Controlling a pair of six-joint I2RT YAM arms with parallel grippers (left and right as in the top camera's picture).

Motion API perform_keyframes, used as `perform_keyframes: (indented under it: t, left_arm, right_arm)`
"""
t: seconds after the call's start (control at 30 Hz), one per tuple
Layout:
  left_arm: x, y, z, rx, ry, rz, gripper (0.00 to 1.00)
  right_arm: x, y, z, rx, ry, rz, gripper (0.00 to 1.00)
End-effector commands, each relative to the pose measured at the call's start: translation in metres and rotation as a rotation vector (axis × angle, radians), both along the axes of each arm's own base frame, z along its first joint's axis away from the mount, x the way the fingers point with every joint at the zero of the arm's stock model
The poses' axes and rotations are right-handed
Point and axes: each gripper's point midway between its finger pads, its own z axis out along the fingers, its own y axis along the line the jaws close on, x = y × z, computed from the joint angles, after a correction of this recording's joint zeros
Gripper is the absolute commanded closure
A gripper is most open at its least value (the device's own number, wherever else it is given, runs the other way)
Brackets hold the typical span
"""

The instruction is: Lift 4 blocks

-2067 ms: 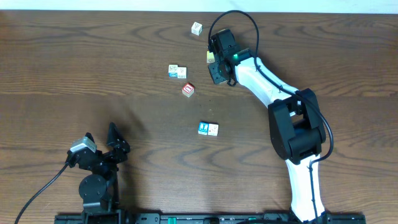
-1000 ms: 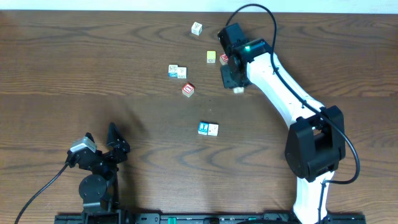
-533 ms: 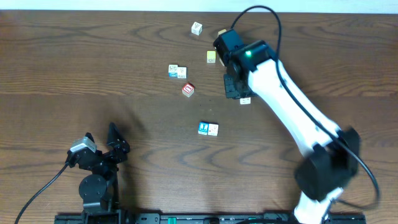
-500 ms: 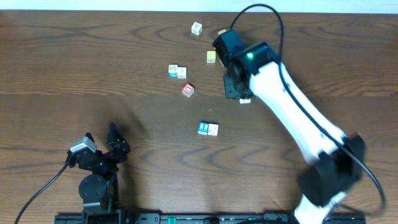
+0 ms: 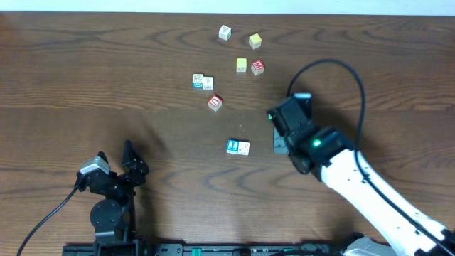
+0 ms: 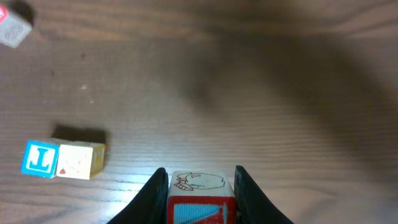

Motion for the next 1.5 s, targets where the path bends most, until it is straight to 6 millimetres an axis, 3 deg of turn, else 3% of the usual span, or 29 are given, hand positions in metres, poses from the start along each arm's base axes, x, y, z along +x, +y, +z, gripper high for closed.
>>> perform_keyframes:
  t: [0.0, 0.27, 0.4, 0.8, 1.17, 1.47]
  left_arm:
    - [-0.001, 0.001, -0.018, -0.003, 0.052, 0.005, 0.22]
    - [-0.001, 0.001, -0.018, -0.003, 0.052, 0.005, 0.21]
    - [-0.001, 0.001, -0.018, -0.003, 0.052, 0.005, 0.21]
    - [-0.001, 0.001, -0.018, -0.003, 0.052, 0.005, 0.22]
    - [-0.001, 0.001, -0.018, -0.003, 0.052, 0.005, 0.21]
    - [-0.001, 0.001, -0.018, -0.003, 0.052, 0.005, 0.22]
  right_arm:
    - [-0.003, 0.020, -0.016, 0.087, 0.017, 0.015, 0.95]
    - [0.009, 0.045, -0.062, 0.126, 0.093, 0.050, 0.96]
    - [0.008, 0.054, -0.076, 0.147, 0.124, 0.048, 0.98]
    - [0.004, 0.066, -0.077, 0.161, 0.124, 0.079, 0.98]
    - [0.002, 0.070, -0.092, 0.143, 0.144, 0.086, 0.97]
    - [0.006, 0.071, -0.090, 0.148, 0.127, 0.085, 0.82]
